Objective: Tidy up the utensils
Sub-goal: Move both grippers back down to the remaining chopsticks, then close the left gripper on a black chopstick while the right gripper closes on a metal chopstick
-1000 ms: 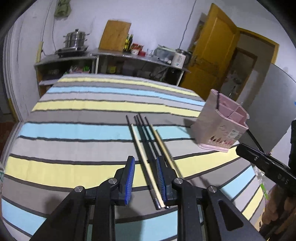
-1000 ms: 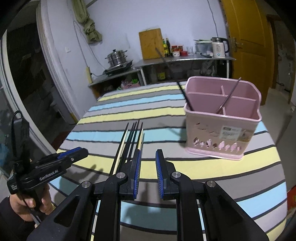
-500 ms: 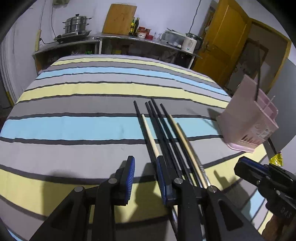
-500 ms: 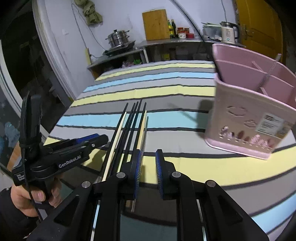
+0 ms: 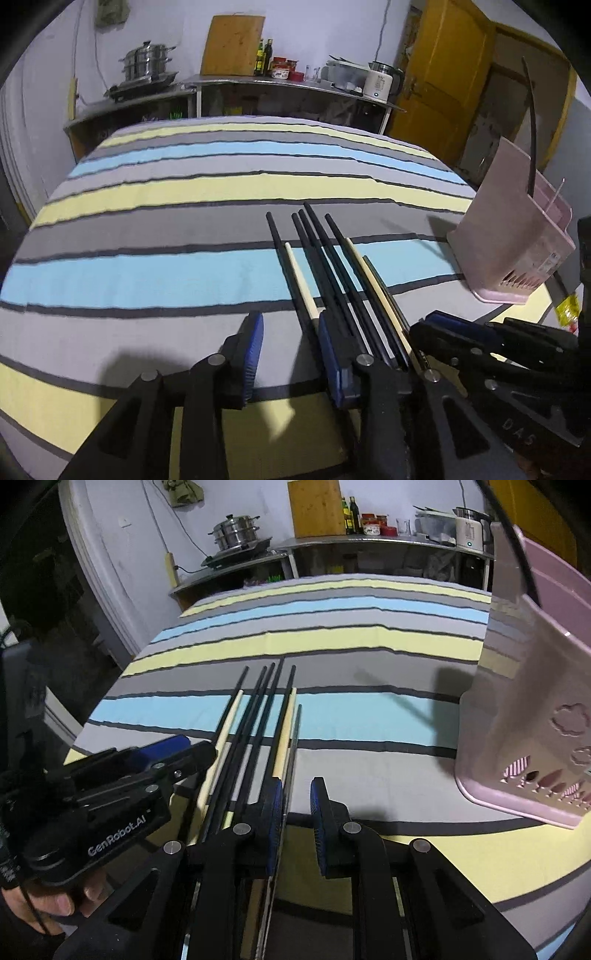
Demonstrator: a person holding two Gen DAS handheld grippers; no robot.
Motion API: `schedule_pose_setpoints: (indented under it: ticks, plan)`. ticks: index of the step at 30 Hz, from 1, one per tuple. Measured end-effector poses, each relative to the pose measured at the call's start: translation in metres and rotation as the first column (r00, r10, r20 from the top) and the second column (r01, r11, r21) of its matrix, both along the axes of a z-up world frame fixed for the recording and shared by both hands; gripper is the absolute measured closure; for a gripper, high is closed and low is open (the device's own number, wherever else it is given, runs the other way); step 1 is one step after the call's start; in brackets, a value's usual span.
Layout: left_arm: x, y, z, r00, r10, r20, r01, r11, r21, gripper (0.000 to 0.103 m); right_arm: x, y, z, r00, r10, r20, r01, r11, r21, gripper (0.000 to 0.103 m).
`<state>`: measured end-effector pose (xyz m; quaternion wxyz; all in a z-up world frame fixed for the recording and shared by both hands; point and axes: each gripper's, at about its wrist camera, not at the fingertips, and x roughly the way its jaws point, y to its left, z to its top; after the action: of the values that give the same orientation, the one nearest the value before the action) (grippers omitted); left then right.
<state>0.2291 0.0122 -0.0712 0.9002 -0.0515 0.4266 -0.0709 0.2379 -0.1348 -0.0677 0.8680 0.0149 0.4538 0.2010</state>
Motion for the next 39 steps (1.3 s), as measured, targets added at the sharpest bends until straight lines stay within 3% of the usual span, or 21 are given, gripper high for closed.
schedule_pose_setpoints:
  ticks: [4,12,21,30,33,36,37,39]
  plan:
    - [0.0,-0.001,0.0,1.0,-0.005,0.002,0.005,1.0,0.015,0.068,0.001,0.0,0.0,1.0,0.003,0.007,-0.003,1.0,-0.002,0.087]
    - [-0.012,0.022,-0.001,1.0,0.025,0.004,-0.025,0.999,-0.049,0.068,0.001,-0.009,0.0,1.0,-0.027,0.003,0.027,1.0,0.009,0.087]
    - [0.004,0.006,0.0,1.0,0.015,-0.009,-0.015,0.998,0.06,0.068,0.006,-0.004,0.001,1.0,-0.029,0.002,0.029,0.999,-0.022,0.087]
    - [0.025,0.003,-0.002,1.0,0.009,-0.015,-0.007,0.994,0.107,0.068,0.023,0.007,0.0,1.0,-0.03,0.007,0.03,0.998,-0.059,0.087]
    - [0.028,0.002,-0.002,1.0,0.006,-0.019,-0.004,0.993,0.118,0.069,0.025,0.01,-0.001,0.999,-0.032,0.015,0.033,0.996,-0.079,0.092]
    - [0.032,0.002,-0.001,1.0,-0.002,-0.024,0.005,0.992,0.129,0.079,0.028,0.011,-0.001,0.999,-0.031,0.012,0.032,0.996,-0.085,0.097]
    - [0.033,0.003,0.0,1.0,-0.001,-0.027,0.004,0.992,0.125,0.091,0.028,0.01,-0.001,1.0,-0.029,0.009,0.03,0.996,-0.084,0.097]
    - [0.036,0.006,0.001,0.999,-0.001,-0.039,0.005,0.996,0.093,0.094,0.027,0.009,0.001,1.0,-0.023,0.0,0.023,0.997,-0.075,0.098]
